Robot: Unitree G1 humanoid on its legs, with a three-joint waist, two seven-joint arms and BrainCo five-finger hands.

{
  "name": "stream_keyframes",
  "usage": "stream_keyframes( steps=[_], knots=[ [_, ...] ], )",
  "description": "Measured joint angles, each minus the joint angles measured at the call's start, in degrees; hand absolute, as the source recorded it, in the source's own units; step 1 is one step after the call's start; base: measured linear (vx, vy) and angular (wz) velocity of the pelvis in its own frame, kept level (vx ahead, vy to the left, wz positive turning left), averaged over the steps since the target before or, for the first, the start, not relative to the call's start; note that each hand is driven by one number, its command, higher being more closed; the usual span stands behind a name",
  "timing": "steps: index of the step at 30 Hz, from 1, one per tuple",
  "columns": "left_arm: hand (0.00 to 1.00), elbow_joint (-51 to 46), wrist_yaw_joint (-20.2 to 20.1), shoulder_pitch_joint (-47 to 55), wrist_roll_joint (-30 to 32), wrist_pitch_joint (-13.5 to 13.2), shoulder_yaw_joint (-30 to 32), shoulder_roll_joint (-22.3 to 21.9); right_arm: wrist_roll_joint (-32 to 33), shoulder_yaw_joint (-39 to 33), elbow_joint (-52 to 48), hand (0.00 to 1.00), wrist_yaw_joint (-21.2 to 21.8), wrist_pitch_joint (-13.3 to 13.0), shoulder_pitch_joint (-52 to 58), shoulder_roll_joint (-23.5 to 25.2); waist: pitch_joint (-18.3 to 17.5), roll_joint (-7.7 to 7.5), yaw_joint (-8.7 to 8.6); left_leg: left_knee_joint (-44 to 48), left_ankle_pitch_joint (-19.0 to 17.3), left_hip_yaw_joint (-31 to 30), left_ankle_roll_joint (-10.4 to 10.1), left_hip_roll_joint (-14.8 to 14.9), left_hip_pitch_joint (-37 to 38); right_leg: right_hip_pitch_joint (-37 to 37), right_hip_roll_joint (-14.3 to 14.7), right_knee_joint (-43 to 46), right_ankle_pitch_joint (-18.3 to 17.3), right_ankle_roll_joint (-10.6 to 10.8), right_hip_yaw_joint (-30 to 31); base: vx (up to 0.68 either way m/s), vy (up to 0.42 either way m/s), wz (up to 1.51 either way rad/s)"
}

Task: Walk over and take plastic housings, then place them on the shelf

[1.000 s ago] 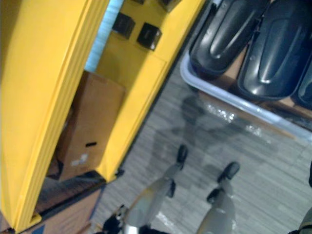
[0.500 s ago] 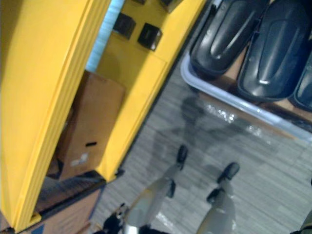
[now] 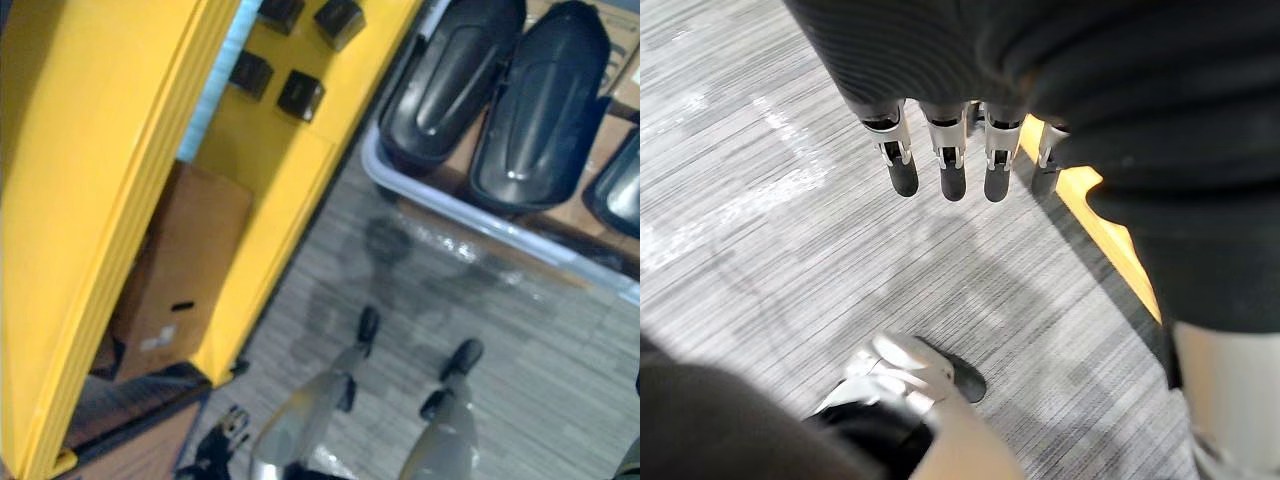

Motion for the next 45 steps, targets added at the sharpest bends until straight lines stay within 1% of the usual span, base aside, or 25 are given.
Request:
stream_keyframes(
  steps=[3,5,6,8,10,12,13,15,17,18,19,20,21,22,25,26,28,30,31,34,36,39,40,42,45],
  knots=[
    [0.0,-0.69,1.85,0.0,1.61,-0.21,1.13,0.66,0.1,-2.61,-0.38,1.0,-1.39,-0.54,2.1,0.88,1.15,-1.69,-1.5,-0.04,-0.16,0.16,-0.23,0.76,1.74,2.22,0.95,-1.11,0.19,-0.19,-0.02,-0.03,-0.041,-0.06],
    [0.0,-0.88,2.52,0.0,2.06,-0.47,1.26,1.28,1.34,-4.83,-2.03,1.0,-3.6,-1.81,4.73,1.68,1.51,-3.22,-2.24,-0.31,-0.32,0.53,-0.44,1.48,2.72,3.91,2.07,-2.96,0.87,-0.5,-0.03,-0.03,-0.057,-0.09],
    [0.0,-0.88,2.63,0.0,2.06,-0.65,1.29,1.46,1.67,-5.5,-2.58,1.0,-4.26,-1.87,5.14,2.22,1.44,-3.73,-2.49,-0.33,-0.35,0.69,-0.49,1.65,2.9,4.16,2.28,-3.39,1.0,-0.51,-0.01,-0.03,-0.058,-0.1],
    [0.0,-0.81,3.59,-0.01,2.06,-1.32,1.35,1.9,3.56,-5.9,-5.74,1.0,-6.81,-2.76,8.33,4.55,0.95,-5.67,-3.13,-0.32,-0.7,1.32,-1.01,2.18,3.65,5.15,3.05,-4.69,1.55,-0.63,0.33,0.0,-0.056,-0.16],
    [0.0,-0.89,4.16,-0.07,2.1,-1.71,1.94,2.01,5.7,-6.58,-7.61,1.0,-8.96,-3.73,11.67,7.16,0.08,-7.48,-3.74,-0.28,-0.98,1.47,-1.41,2.56,4.33,6.16,3.62,-5.55,2.02,-0.52,0.43,0.03,-0.058,-0.09],
    [0.0,-1.23,4.69,-0.29,2.03,-3.39,3.08,2.21,7.98,-8.21,-11.39,1.0,-12.6,-4.49,16.18,11.09,-1.84,-9.62,-4.52,-0.08,-1.33,1.57,-1.88,2.95,5.08,7.1,4.16,-6.25,2.45,-0.71,0.37,0.06,-0.048,-0.03],
    [0.0,-1.64,4.8,-0.55,2.03,-3.7,3.21,2.22,8.13,-9.36,-12.83,1.0,-13.57,-4.76,17.8,12.07,-2.11,-10.07,-4.62,-0.08,-1.42,1.58,-2.01,3.0,5.59,7.72,4.23,-6.52,2.48,-0.71,0.29,0.06,-0.035,-0.02],
    [0.0,-4.43,4.94,-1.22,2.05,-3.98,3.28,2.22,9.02,-11.6,-18.13,1.0,-17.01,-5.5,22.53,15.38,-3.36,-11.2,-4.72,-0.08,-1.84,1.79,-2.55,3.12,7.31,9.59,4.38,-7.02,2.48,-0.69,0.25,0.03,-0.025,-0.03],
    [0.0,-11.61,5.64,-1.26,2.0,-4.13,3.05,2.2,9.04,-13.43,-27.14,1.0,-20.76,-6.56,28.92,20.65,-6.43,-12.97,-5.19,-0.09,-2.17,2.93,-2.63,3.24,8.53,11.05,4.56,-7.82,2.48,-0.69,0.31,0.03,-0.018,-0.07],
    [0.0,-13.64,5.63,-1.26,1.88,-3.99,2.84,2.2,9.0,-14.02,-29.69,1.0,-21.56,-6.74,30.56,21.97,-7.3,-13.33,-5.38,-0.1,-2.24,2.99,-2.54,3.3,8.72,11.22,4.61,-7.88,2.46,-0.68,0.34,0.02,-0.011,-0.07],
    [0.0,-17.91,4.4,-1.25,0.6,-3.14,2.62,2.12,8.91,-15.06,-34.38,1.0,-22.94,-7.31,33.67,24.64,-9.21,-14.01,-5.76,-0.41,-2.61,3.14,-2.24,3.41,8.93,11.44,4.67,-7.97,2.3,-0.72,0.37,0.01,-0.001,-0.08],
    [0.0,-22.23,2.32,-1.12,-0.76,-1.69,2.41,2.1,8.47,-15.61,-38.28,1.0,-24.34,-8.24,36.56,27.07,-10.91,-14.57,-5.9,-0.44,-3.4,3.76,-1.71,3.54,9.55,12.04,4.75,-8.35,1.99,-0.7,0.41,0.02,0.003,-0.13],
    [0.0,-24.21,1.5,-1.06,-0.79,-0.86,2.27,2.11,7.65,-15.6,-39.88,1.0,-24.91,-8.53,37.84,28.11,-11.77,-14.93,-5.87,-0.44,-3.69,4.31,-1.6,3.55,9.97,12.32,4.74,-8.57,1.88,-0.73,0.66,0.03,0.009,-0.24],
    [0.0,-28.25,0.39,-0.99,-0.69,0.85,2.03,2.11,6.64,-15.57,-42.97,1.0,-25.82,-8.96,39.71,29.89,-13.16,-15.26,-6.07,-0.45,-4.37,4.89,-1.15,3.49,10.99,13.18,4.68,-8.8,1.82,-0.64,1.29,0.03,0.016,-0.23],
    [0.0,-40.08,-1.41,-1.38,1.12,3.56,0.79,3.09,4.79,-15.54,-49.53,1.0,-26.97,-10.34,43.79,31.64,-16.56,-15.46,-6.61,-0.46,-5.25,6.33,-0.64,3.33,12.31,14.76,4.23,-9.26,1.98,-0.01,1.33,0.01,0.014,-0.11],
    [0.0,-44.03,-2.4,-2.09,2.34,4.09,0.13,3.9,3.59,-15.54,-52.1,1.0,-27.18,-10.88,44.65,31.87,-17.68,-15.31,-7.37,-0.45,-5.35,6.75,-0.5,3.28,12.58,15.46,4.16,-9.7,2.11,0.28,0.81,0.02,0.01,0.07],
    [0.0,-47.98,-3.0,-4.43,3.99,5.01,0.22,4.87,2.29,-15.54,-54.32,1.0,-27.64,-12.75,44.68,32.08,-18.18,-15.02,-7.8,-0.44,-5.39,7.64,-0.4,3.39,13.85,16.84,4.07,-9.71,2.38,0.52,0.41,0.05,0.004,0.09],
    [0.0,-50.44,-2.6,-7.04,6.06,5.85,0.47,6.0,1.06,-15.49,-56.05,1.0,-27.66,-14.8,44.67,32.16,-18.71,-14.84,-7.64,-0.42,-5.03,7.6,-0.58,3.33,15.31,18.19,4.02,-9.71,2.5,0.63,-0.02,0.04,0.003,0.05],
    [0.0,-51.34,-2.38,-8.98,6.63,6.43,0.57,7.38,0.93,-15.33,-57.48,1.0,-27.53,-15.89,44.64,32.18,-19.84,-14.81,-7.42,-0.38,-4.91,7.61,-0.71,3.33,15.3,18.19,4.02,-9.71,2.53,0.64,-0.07,0.02,0.001,0.04],
    [0.0,-52.21,-1.26,-13.17,8.42,7.99,1.41,9.42,-0.22,-14.65,-59.62,1.0,-25.64,-19.25,43.51,32.32,-20.78,-14.76,-7.35,-0.13,-4.83,7.68,-0.81,3.33,16.37,19.07,4.01,-9.7,2.59,0.64,-0.02,-0.01,0.001,-0.01],
    [0.0,-52.17,0.34,-15.5,11.7,10.72,1.45,9.49,-1.25,-12.97,-60.51,1.0,-23.23,-21.85,43.28,32.46,-21.77,-14.62,-7.5,-0.41,-5.0,7.93,-0.88,3.34,17.43,20.02,4.03,-9.68,2.56,0.62,0.19,-0.03,0.003,-0.07],
    [0.0,-52.05,0.72,-16.77,14.49,13.0,1.38,9.67,-1.27,-10.9,-61.83,1.0,-20.63,-23.69,43.16,32.67,-22.24,-14.27,-7.51,-0.44,-5.75,9.55,-0.7,3.53,17.98,19.95,4.05,-9.68,2.35,0.37,1.03,-0.07,0.003,-0.2],
    [0.0,-52.02,1.43,-17.08,15.59,14.49,1.08,9.94,-1.33,-9.52,-61.99,1.0,-19.12,-24.42,42.99,33.14,-22.58,-13.98,-7.57,-0.44,-5.78,10.23,-0.68,3.61,18.33,19.96,4.09,-9.68,2.01,0.04,1.62,-0.08,0.002,-0.23],
    [0.0,-51.79,1.61,-17.5,16.33,15.52,0.92,10.02,-1.33,-9.21,-62.1,1.0,-18.32,-25.07,42.99,33.97,-22.9,-13.63,-7.84,-0.45,-5.74,10.82,-0.69,3.71,18.46,19.89,4.09,-9.7,1.68,0.31,1.79,-0.05,-0.001,-0.14],
    [0.0,-50.23,2.02,-19.34,17.71,18.28,0.49,10.09,-1.39,-8.09,-62.1,1.0,-17.55,-25.41,42.99,34.53,-23.53,-13.31,-8.06,-0.44,-5.29,10.94,-1.26,3.81,18.55,19.86,4.17,-9.86,1.75,0.4,1.82,-0.02,-0.004,-0.04]
  ],
)
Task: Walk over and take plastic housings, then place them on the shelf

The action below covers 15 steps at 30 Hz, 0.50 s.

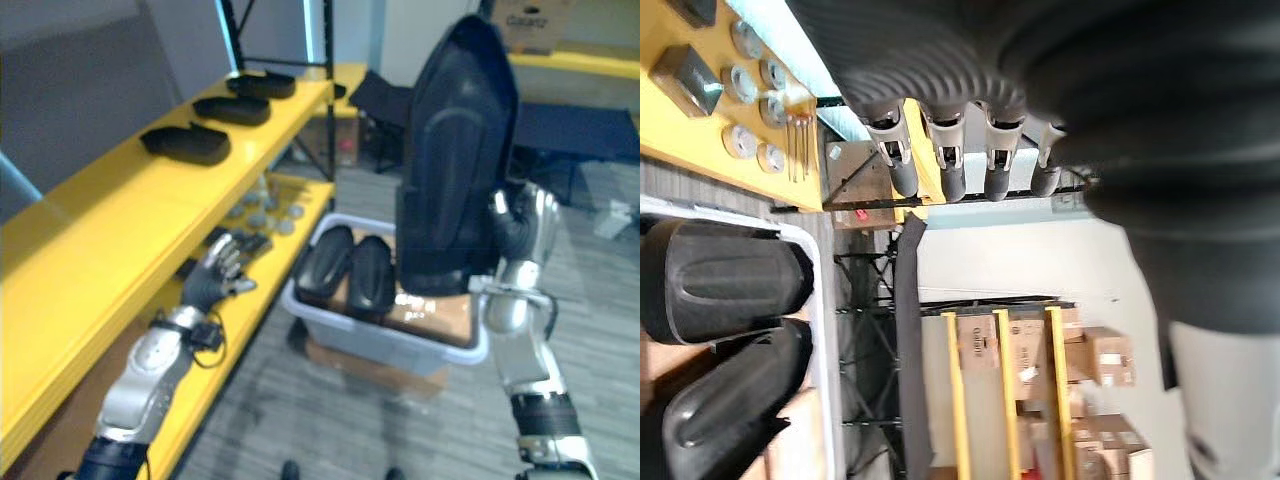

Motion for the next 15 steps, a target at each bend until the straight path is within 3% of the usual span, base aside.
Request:
stream_keyframes(
  steps=[4,11,15],
  knots=[
    [0.0,2.78,-0.07,-1.69,-0.11,3.02,-0.96,0.01,-0.49,2.95,0.02,1.0,1.04,-1.2,-1.04,0.92,-0.68,-0.22,0.03,0.01,0.32,0.08,0.24,0.15,-0.06,0.06,0.22,-0.58,0.96,-0.2,0.01,0.0,0.0,0.0],
    [0.0,7.22,-0.99,-3.49,-1.11,4.91,-5.2,0.81,-3.81,9.84,4.13,1.0,1.42,-2.4,-2.85,2.65,-1.55,-1.48,0.35,0.02,0.33,-0.05,0.23,0.17,-0.19,0.12,0.22,-0.83,1.36,-0.23,0.04,0.0,-0.002,0.0],
    [0.0,9.6,-2.74,-4.67,-5.64,6.13,-7.59,1.14,-5.71,12.87,8.75,1.0,1.16,-2.86,-3.35,4.16,-1.78,-1.84,0.75,0.01,0.39,-0.35,0.3,0.08,-0.29,0.19,0.17,-0.74,1.34,-0.27,-0.04,-0.01,-0.01,0.04]
  ],
)
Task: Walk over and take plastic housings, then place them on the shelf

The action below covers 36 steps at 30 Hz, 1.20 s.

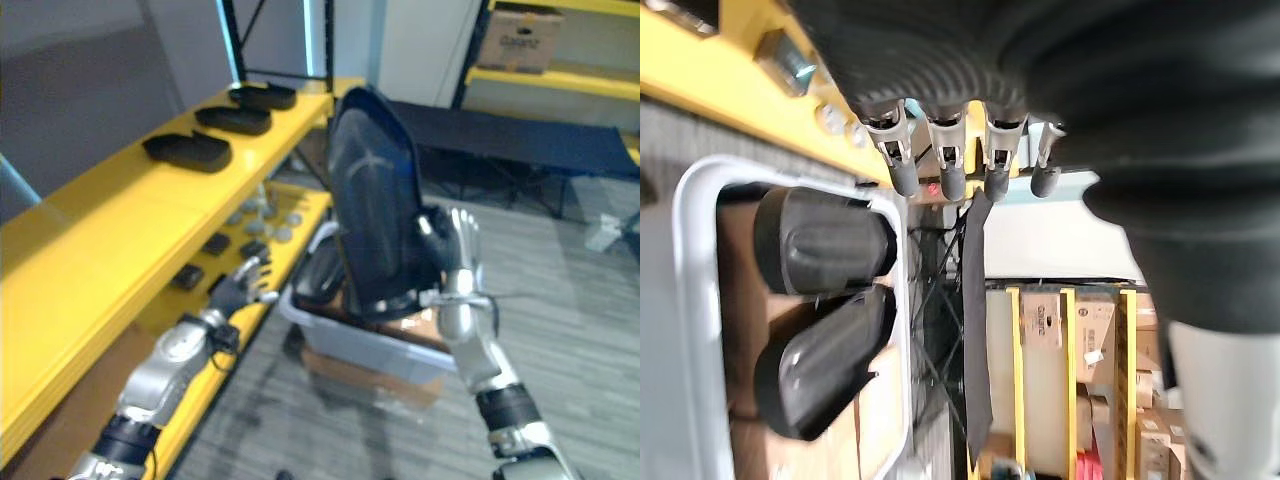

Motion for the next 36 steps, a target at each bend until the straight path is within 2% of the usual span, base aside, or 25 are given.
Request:
stream_keyframes(
  steps=[3,9,15,20,26,31,36],
  knots=[
    [0.0,0.4,-0.46,-0.03,-2.21,0.93,-2.07,-0.1,-1.4,2.58,2.39,1.0,-0.2,-0.04,-0.05,0.39,0.0,0.0,0.12,0.0,0.02,-0.41,0.0,0.01,-0.01,0.0,0.01,0.06,-0.14,-0.21,-0.13,0.0,0.0,0.0],
    [0.0,1.9,-1.16,-0.04,-2.47,0.97,-4.55,-0.28,-1.96,5.67,6.78,1.0,-0.45,-0.05,-0.1,2.23,0.0,0.0,0.12,-0.01,0.23,-0.94,-0.15,0.14,-0.14,0.03,-0.01,0.13,-0.55,-0.68,-0.38,0.0,-0.001,0.01],
    [0.0,2.03,0.93,-0.12,-3.28,0.3,-6.55,-1.37,-1.99,9.16,9.99,1.0,-1.57,-0.02,-0.13,3.83,0.0,-0.01,1.03,-0.01,0.43,-1.21,-0.33,0.33,-0.23,0.03,0.09,0.14,-0.58,-0.68,-0.59,0.0,0.0,0.0],
    [0.0,2.66,3.22,-0.31,-1.39,-1.1,-7.08,-2.67,-1.98,10.84,11.7,1.0,-2.59,0.16,-2.31,5.81,-0.07,-0.14,1.41,0.0,0.57,-1.47,-0.29,0.34,-0.36,0.05,0.11,0.14,-0.45,-0.49,-0.92,0.0,-0.001,0.01],
    [0.0,4.91,3.67,-0.82,1.27,-3.03,-8.53,-4.26,-1.97,12.89,12.71,1.0,-2.74,0.61,-3.24,7.27,-0.76,-1.5,1.62,0.03,0.87,-2.8,-0.37,0.34,-1.12,0.07,0.23,0.12,-0.4,-0.43,-2.04,0.0,-0.013,0.11],
    [0.0,5.6,5.38,-0.97,1.31,-3.34,-8.69,-5.6,-1.95,13.23,14.46,1.0,-2.75,0.59,-4.17,8.7,-0.79,-1.55,1.8,0.03,0.99,-2.84,-0.38,0.36,-1.12,0.07,0.42,0.14,-0.43,-0.52,-2.07,0.0,0.0,0.0],
    [0.0,8.0,5.52,-1.48,1.31,-5.67,-9.34,-6.99,-1.95,14.89,14.73,1.0,-2.94,0.59,-4.57,8.88,-0.78,-1.56,1.98,0.02,1.14,-2.93,-0.54,0.61,-1.12,0.07,0.46,0.2,-0.68,-0.94,-2.17,0.0,0.0,0.0]
  ],
)
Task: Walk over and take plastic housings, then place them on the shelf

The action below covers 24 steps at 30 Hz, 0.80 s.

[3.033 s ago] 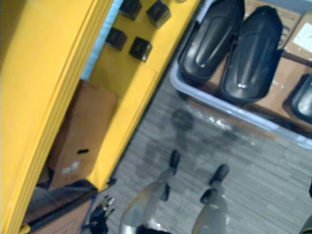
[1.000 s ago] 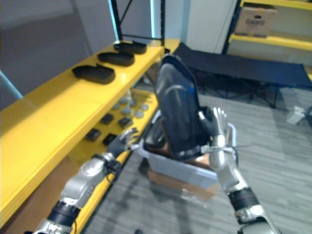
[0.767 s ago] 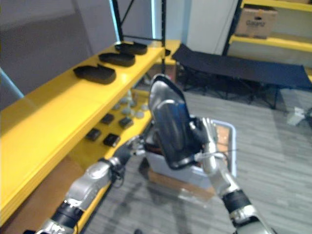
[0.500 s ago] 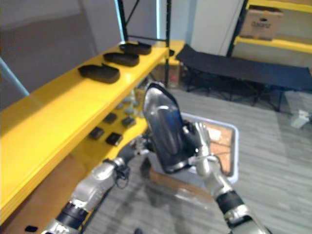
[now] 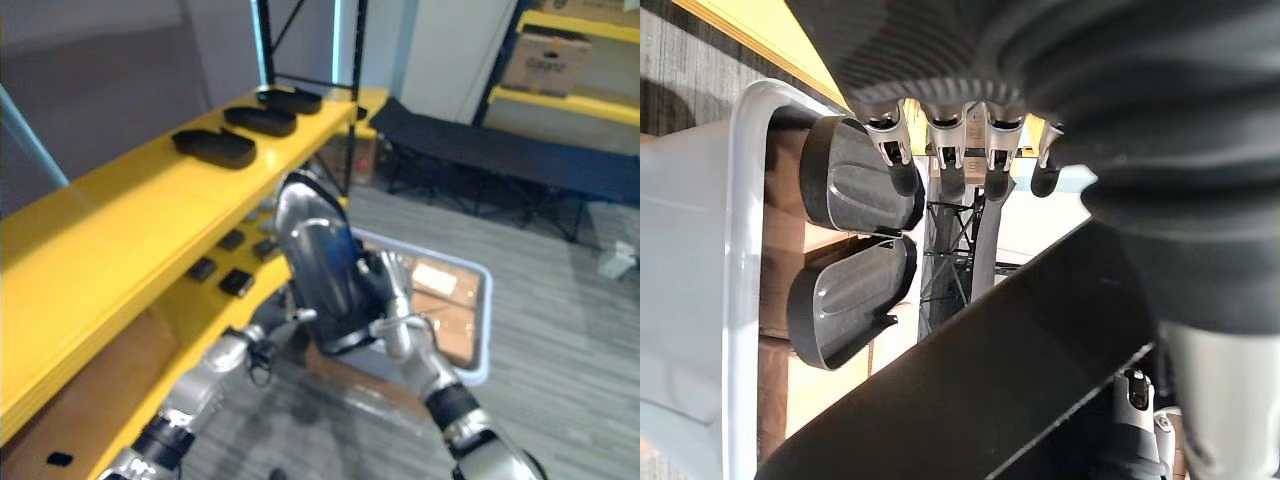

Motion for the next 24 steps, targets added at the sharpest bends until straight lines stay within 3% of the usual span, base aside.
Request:
stream_keyframes(
  steps=[9,14,15,18,24],
  knots=[
    [0.0,1.54,2.67,-0.3,1.25,-2.89,-3.06,-1.93,-1.1,0.44,2.06,1.0,-1.35,-0.04,-0.47,0.76,0.06,-0.09,0.15,0.0,0.03,-0.01,-0.05,0.15,0.0,0.0,0.15,0.01,-0.03,0.01,-0.02,0.0,0.0,0.0],
    [0.0,2.57,7.01,-0.3,0.88,-6.56,-3.48,-2.39,-1.08,0.45,2.24,1.0,-2.36,-0.55,-0.46,1.02,0.23,-0.38,0.1,0.0,0.02,0.02,-0.06,0.24,0.01,0.0,0.23,0.01,0.02,0.08,-0.01,0.0,0.0,0.0],
    [1.0,2.67,8.31,-0.3,0.56,-7.48,-3.46,-2.47,-1.08,0.45,2.24,1.0,-2.37,-0.85,-0.46,1.04,0.23,-0.39,0.1,0.0,0.02,0.02,-0.06,0.25,0.01,0.0,0.24,0.01,0.02,0.08,-0.01,0.0,0.0,0.0],
    [1.0,2.73,11.08,-0.3,-1.51,-10.87,-2.77,-2.9,-1.06,0.44,2.23,1.0,-3.76,-1.58,-0.27,1.82,0.25,-0.42,0.12,0.0,0.02,0.02,-0.06,0.28,0.02,0.0,0.26,0.01,0.01,0.06,0.0,0.0,0.0,0.0],
    [1.0,3.28,9.54,-0.16,-6.3,-13.4,-0.33,-4.6,-1.06,0.38,1.7,1.0,-7.56,-4.06,-0.08,2.52,0.31,-0.52,0.14,0.0,0.01,0.12,-0.07,0.34,0.1,0.02,0.3,0.04,0.0,0.05,0.12,0.0,0.0,0.0]
  ],
)
